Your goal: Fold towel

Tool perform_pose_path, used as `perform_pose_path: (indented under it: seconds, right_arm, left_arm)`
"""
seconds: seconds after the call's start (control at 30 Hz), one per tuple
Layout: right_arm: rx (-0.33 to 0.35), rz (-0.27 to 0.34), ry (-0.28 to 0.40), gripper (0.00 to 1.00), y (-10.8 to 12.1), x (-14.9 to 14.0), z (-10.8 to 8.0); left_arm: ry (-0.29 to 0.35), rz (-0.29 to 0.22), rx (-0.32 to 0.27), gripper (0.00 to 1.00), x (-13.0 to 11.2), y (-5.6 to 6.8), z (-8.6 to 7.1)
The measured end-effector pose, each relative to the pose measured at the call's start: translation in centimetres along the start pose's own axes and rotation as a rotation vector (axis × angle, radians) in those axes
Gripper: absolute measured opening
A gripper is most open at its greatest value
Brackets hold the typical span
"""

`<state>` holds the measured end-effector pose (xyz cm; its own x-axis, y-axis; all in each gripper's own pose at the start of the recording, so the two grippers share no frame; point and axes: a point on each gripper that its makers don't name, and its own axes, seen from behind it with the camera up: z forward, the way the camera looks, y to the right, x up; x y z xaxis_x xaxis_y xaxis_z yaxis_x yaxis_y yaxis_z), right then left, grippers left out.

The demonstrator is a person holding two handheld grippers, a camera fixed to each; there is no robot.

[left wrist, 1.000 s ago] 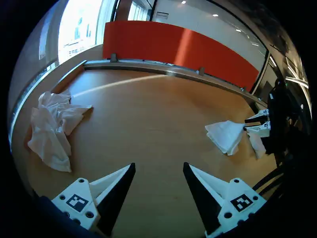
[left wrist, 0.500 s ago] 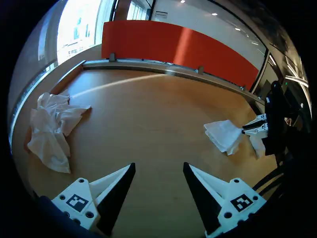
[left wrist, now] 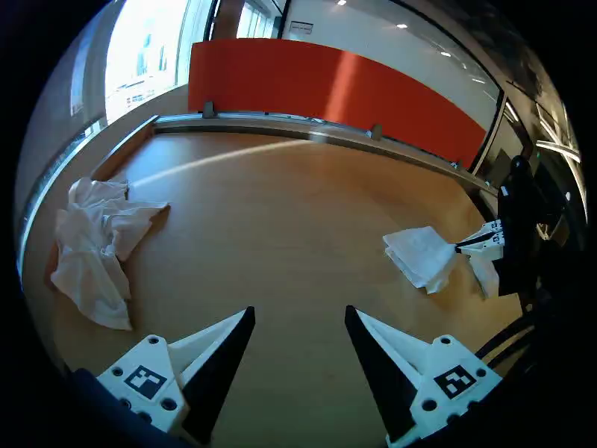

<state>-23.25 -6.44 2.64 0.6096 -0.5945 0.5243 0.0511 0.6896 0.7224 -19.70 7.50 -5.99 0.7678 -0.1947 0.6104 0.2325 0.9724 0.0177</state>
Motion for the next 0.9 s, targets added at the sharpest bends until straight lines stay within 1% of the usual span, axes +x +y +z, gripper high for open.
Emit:
perform_pose_path:
  seconds: [0.2,0.4,0.5,0.7,0.9]
  right_arm:
    - [-0.002,-0.017,0.032,0.04,-0.4,1.3,-0.5]
    - [-0.02,-0.025,0.091,0.03,-0.5,3.8,-1.8]
    - [-0.027,-0.026,0.123,0.03,-0.4,5.4,-2.8]
    - [-0.051,-0.028,0.18,0.03,0.6,8.2,-5.3]
    - [-0.099,-0.024,0.215,0.03,2.9,9.5,-8.4]
  left_arm:
    - [0.0,0.002,-0.001,0.89,0.1,0.2,0.2]
    - [0.003,0.003,-0.002,0.89,0.4,0.3,0.3]
    - [0.01,0.006,-0.006,0.89,0.7,0.6,0.2]
    - [0.026,0.012,-0.015,0.89,1.5,1.2,0.2]
    - [0.038,0.018,-0.029,0.89,2.2,1.9,0.3]
